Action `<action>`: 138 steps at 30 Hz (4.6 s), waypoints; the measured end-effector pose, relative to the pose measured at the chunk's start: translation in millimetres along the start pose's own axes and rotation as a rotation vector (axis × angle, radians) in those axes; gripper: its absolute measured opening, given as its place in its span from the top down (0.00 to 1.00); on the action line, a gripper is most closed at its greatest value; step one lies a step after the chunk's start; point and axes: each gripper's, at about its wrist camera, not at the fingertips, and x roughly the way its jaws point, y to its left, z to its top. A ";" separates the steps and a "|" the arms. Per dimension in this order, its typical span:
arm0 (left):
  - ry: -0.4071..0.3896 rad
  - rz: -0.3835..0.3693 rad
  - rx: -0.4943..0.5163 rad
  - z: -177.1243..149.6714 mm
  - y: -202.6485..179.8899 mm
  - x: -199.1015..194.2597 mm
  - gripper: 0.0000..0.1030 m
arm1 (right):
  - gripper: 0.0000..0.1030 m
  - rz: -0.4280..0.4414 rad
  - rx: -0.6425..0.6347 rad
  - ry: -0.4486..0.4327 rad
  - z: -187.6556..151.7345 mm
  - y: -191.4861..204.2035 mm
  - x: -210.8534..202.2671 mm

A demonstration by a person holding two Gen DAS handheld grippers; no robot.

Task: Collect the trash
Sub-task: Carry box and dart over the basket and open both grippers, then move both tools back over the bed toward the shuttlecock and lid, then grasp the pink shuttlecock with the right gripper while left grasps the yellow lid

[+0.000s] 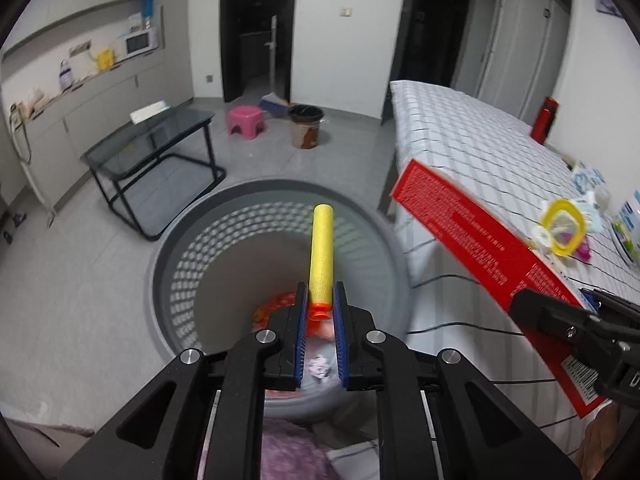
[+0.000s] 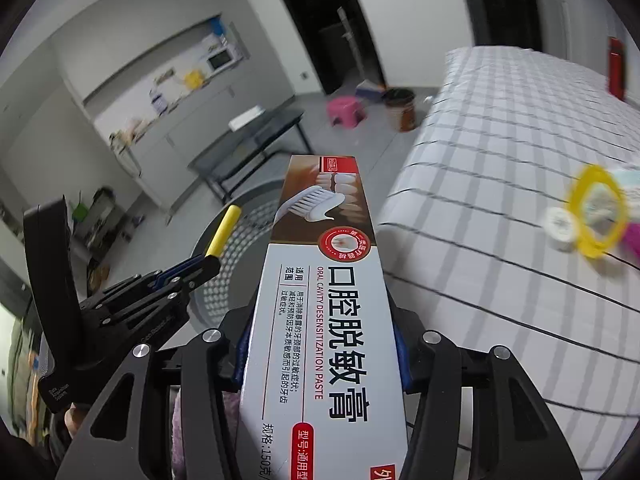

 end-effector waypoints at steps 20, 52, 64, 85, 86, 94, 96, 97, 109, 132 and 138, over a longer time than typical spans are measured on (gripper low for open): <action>0.064 0.015 -0.085 -2.6 59.5 43.1 0.88 | 0.51 0.011 -0.077 0.197 25.1 51.6 103.0; 0.081 0.061 -0.129 -6.6 72.6 29.6 0.60 | 0.39 -0.007 -0.060 0.133 22.8 48.5 85.6; 0.040 0.076 -0.107 -1.7 57.2 9.0 0.41 | 0.39 -0.033 -0.051 0.087 13.8 38.5 58.6; -0.007 -0.059 0.038 -6.8 -60.9 -20.6 0.20 | 0.34 -0.241 0.053 -0.089 -41.0 -60.1 -54.7; -0.012 -0.067 0.044 -5.4 -69.6 -21.8 0.19 | 0.34 -0.249 0.060 -0.096 -42.4 -66.4 -59.3; -0.041 -0.113 0.082 2.1 -128.8 -26.9 0.14 | 0.34 -0.345 0.128 -0.163 -46.4 -131.3 -107.3; -0.048 -0.123 0.101 4.5 -146.1 -26.4 0.14 | 0.33 -0.369 0.136 -0.169 -45.2 -146.8 -114.4; -0.050 -0.122 0.109 5.1 -151.3 -26.0 0.13 | 0.33 -0.379 0.141 -0.170 -44.1 -155.8 -117.9; -0.058 -0.160 0.133 15.3 -223.0 -2.2 0.12 | 0.32 -0.435 0.155 -0.123 -25.8 -244.6 -114.9; -0.017 -0.146 0.152 7.1 -254.4 22.6 0.12 | 0.52 -0.385 0.074 -0.018 16.2 -276.8 -50.7; -0.015 -0.144 0.159 7.2 -260.6 25.6 0.12 | 0.55 -0.367 0.098 -0.047 11.2 -277.9 -59.3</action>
